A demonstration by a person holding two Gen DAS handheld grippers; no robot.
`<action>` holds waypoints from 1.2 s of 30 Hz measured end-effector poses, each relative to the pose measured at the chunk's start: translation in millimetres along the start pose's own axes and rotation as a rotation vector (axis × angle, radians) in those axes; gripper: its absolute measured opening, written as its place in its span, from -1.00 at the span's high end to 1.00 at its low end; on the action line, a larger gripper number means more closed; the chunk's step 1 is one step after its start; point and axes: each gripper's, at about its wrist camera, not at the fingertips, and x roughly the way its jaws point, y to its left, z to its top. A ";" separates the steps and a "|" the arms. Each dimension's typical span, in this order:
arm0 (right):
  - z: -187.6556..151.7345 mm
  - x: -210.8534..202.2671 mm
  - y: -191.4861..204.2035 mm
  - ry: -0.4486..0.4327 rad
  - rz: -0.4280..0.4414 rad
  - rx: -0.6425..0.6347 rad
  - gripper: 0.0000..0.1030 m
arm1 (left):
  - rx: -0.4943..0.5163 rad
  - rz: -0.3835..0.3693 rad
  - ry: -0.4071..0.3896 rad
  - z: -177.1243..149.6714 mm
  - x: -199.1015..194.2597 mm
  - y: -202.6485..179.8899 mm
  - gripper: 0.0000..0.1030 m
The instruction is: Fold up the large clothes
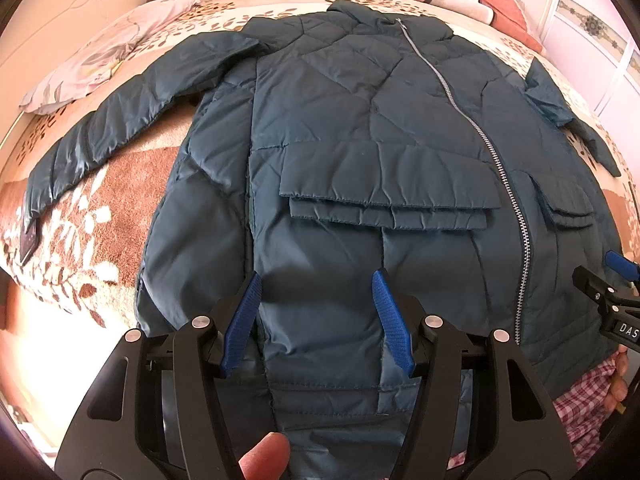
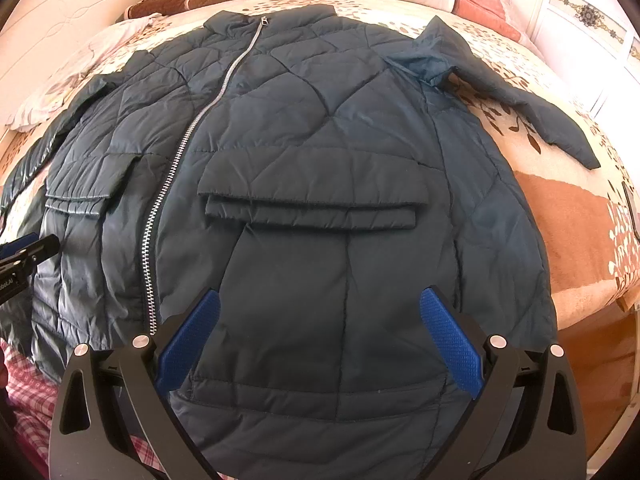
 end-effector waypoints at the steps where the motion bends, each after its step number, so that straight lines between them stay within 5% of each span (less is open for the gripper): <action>1: -0.5 0.1 0.2 0.000 0.000 0.000 -0.88 | 0.000 0.000 0.000 -0.5 0.1 0.8 -0.13; 36: -1.4 7.9 -3.1 0.027 0.028 0.027 -0.88 | 0.002 0.006 0.007 -1.0 2.3 -3.8 -0.13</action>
